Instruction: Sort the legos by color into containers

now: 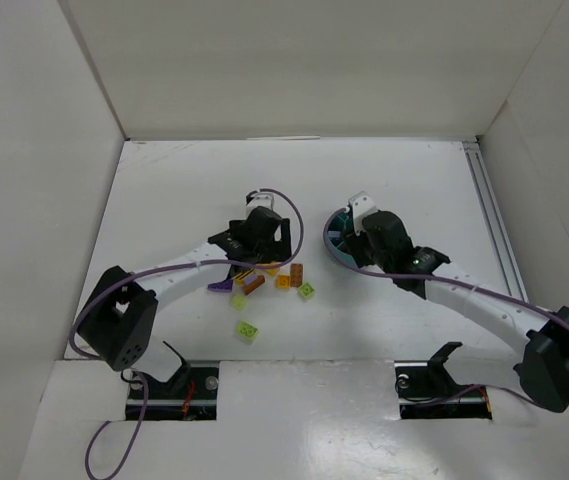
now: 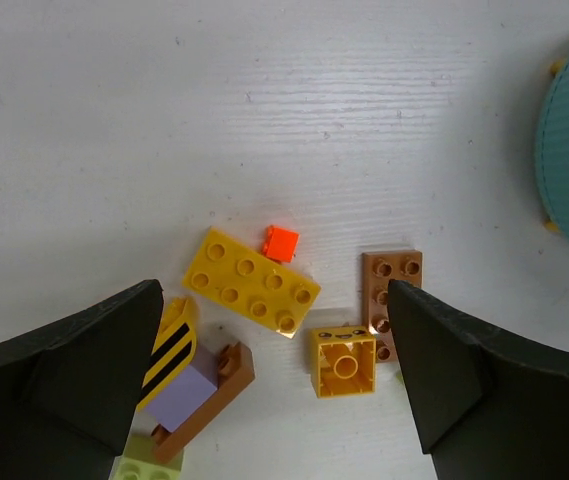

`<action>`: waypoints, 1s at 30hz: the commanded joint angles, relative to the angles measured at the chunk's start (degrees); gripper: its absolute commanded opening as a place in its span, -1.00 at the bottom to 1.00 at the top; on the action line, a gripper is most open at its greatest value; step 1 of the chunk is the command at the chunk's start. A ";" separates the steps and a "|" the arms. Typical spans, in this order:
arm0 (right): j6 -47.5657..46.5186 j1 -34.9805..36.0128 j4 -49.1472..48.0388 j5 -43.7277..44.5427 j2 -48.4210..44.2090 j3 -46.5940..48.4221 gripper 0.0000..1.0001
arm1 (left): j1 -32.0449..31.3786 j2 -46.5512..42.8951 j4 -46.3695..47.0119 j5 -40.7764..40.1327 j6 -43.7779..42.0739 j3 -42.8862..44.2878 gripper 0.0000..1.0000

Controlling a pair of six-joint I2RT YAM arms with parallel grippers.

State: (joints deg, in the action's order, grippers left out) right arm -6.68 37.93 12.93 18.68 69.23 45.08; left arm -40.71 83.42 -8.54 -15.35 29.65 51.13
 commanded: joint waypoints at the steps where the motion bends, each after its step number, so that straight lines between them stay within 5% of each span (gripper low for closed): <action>1: -0.18 -0.23 -0.63 -0.48 -3.40 2.03 0.19 | 0.28 1.83 2.73 0.85 -5.20 3.61 0.82; 11: 0.44 -1.89 0.52 -1.63 -9.20 -1.84 0.19 | 1.50 10.18 5.20 3.92 -15.67 6.70 0.40; 17: 0.96 -2.95 1.05 -2.15 -10.96 -3.76 0.19 | 4.41 13.26 5.98 8.14 -15.67 7.84 0.09; 23: 1.58 -3.48 1.05 -2.15 -10.96 -4.82 0.19 | 4.41 14.31 5.99 9.64 -15.67 6.26 0.07; 30: 1.58 -4.00 1.05 -2.15 -11.49 -5.97 0.19 | 4.41 14.84 6.51 10.26 -13.92 4.33 -0.19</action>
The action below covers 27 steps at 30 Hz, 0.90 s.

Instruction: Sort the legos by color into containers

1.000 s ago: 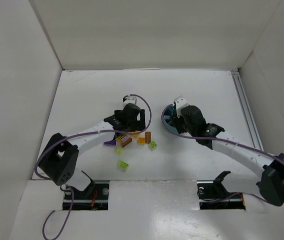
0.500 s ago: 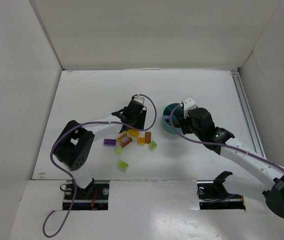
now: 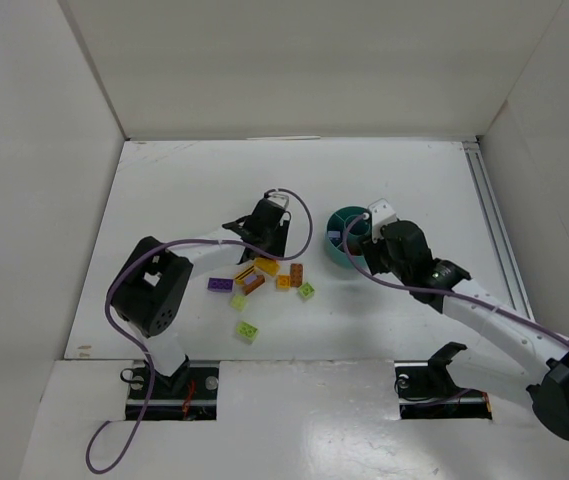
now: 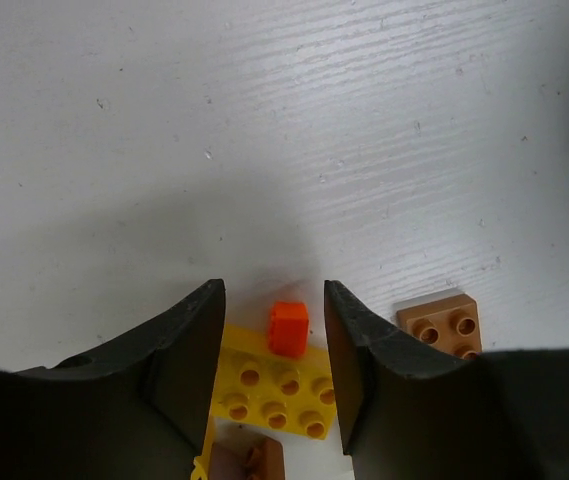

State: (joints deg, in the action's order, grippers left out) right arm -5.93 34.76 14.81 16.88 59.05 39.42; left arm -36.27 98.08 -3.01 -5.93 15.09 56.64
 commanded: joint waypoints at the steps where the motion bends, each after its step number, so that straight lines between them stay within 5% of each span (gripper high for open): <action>1: 0.84 -0.84 -1.36 -0.36 -1.82 -0.83 0.19 | -0.03 0.18 0.46 0.84 0.64 -1.18 -0.20; 8: 1.36 -1.37 -1.36 -0.36 -3.41 -1.36 0.19 | -1.70 0.18 -0.60 -3.11 2.75 -2.41 -0.30; 21: 1.36 -1.89 -0.75 0.17 -8.24 -2.94 0.19 | -2.75 -1.49 -1.65 -3.65 5.03 -1.27 -0.91; 27: 1.36 -1.89 -0.22 0.69 -12.02 -4.09 0.19 | -3.27 -7.37 0.27 -3.12 5.56 -0.74 -0.94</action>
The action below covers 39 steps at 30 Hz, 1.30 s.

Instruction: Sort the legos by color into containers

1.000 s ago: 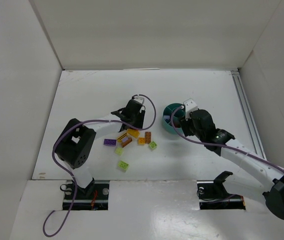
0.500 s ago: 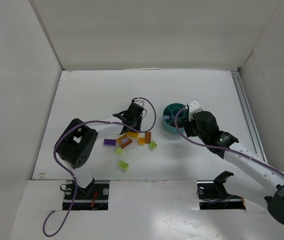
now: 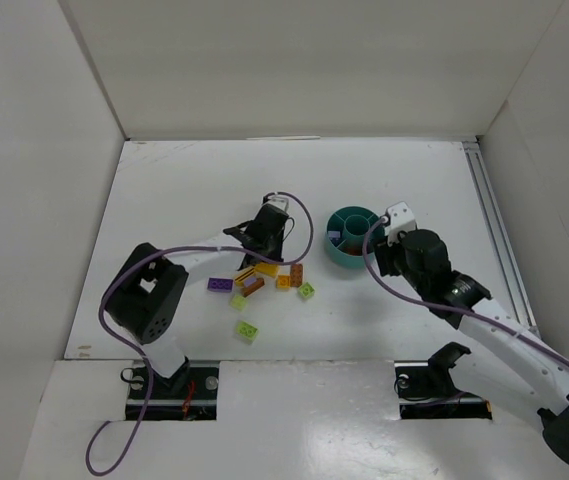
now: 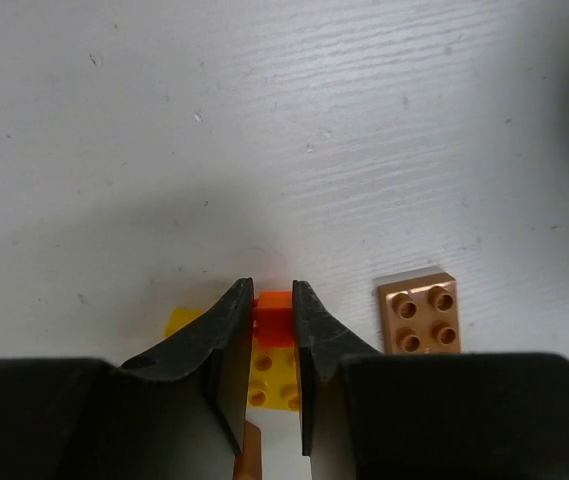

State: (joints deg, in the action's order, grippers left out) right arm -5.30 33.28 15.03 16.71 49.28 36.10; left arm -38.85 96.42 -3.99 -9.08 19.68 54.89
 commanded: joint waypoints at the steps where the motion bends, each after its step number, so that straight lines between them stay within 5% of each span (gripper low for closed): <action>1: 0.73 -0.41 -0.44 0.87 -2.95 -1.29 0.19 | -0.70 -6.50 1.26 0.03 0.97 1.00 -0.94; 9: 3.62 -0.41 4.21 6.84 -9.89 -1.91 0.30 | -5.88 -9.41 2.06 -0.15 0.98 5.56 -0.94; 16: 9.07 -0.93 10.89 14.49 -13.94 -1.91 0.99 | -14.58 -6.88 2.05 -3.57 -0.35 13.47 -0.94; 39: 10.75 -1.46 14.69 18.45 -16.23 -2.43 0.99 | -19.16 9.84 0.91 -6.91 -2.10 29.39 -0.51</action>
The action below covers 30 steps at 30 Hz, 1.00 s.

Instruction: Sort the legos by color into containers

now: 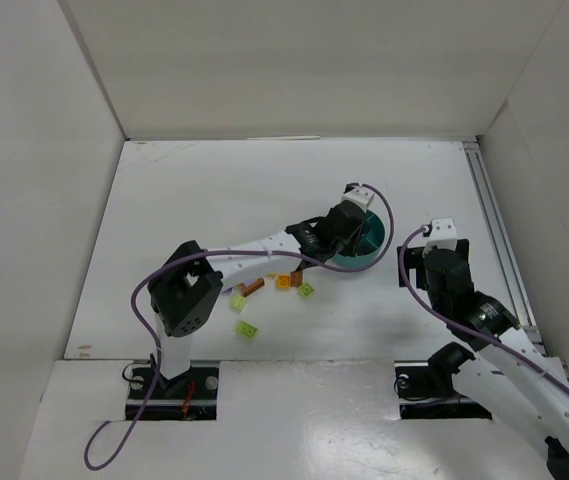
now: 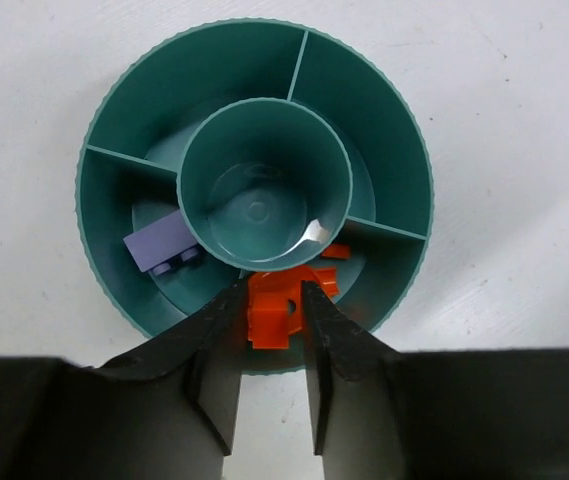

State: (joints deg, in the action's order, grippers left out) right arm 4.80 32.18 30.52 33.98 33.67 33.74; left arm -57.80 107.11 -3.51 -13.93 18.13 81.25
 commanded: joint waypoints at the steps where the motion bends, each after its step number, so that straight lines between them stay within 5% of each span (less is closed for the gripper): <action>1: 0.65 -0.37 -0.82 1.18 -0.62 -0.07 0.99 | -0.21 -0.33 0.43 -2.06 -0.55 3.03 -0.44; 6: 0.65 -0.37 -0.82 1.18 -0.62 -0.07 0.99 | -0.21 -0.32 0.43 -2.06 -0.55 3.03 -0.25; 13: -3.82 -0.37 -2.92 -3.63 -0.62 -0.07 0.99 | -0.21 -4.00 -0.10 -2.06 -0.02 1.37 -0.23; 19: -13.92 -0.37 -12.06 -15.06 1.38 -0.69 0.99 | 2.33 -18.65 0.43 -4.70 4.17 -10.03 0.98; 24: -21.05 2.00 -19.60 -26.92 8.68 2.64 0.99 | 15.83 -28.17 -0.71 0.21 11.73 -21.29 0.98; 30: -24.49 11.75 -19.90 -24.84 26.42 15.70 0.96 | 28.08 -32.67 -3.16 7.22 16.23 -28.87 0.98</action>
State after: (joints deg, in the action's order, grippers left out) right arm -16.34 40.86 16.12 11.31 54.41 40.91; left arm -31.59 75.33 -4.49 -12.56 30.48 54.59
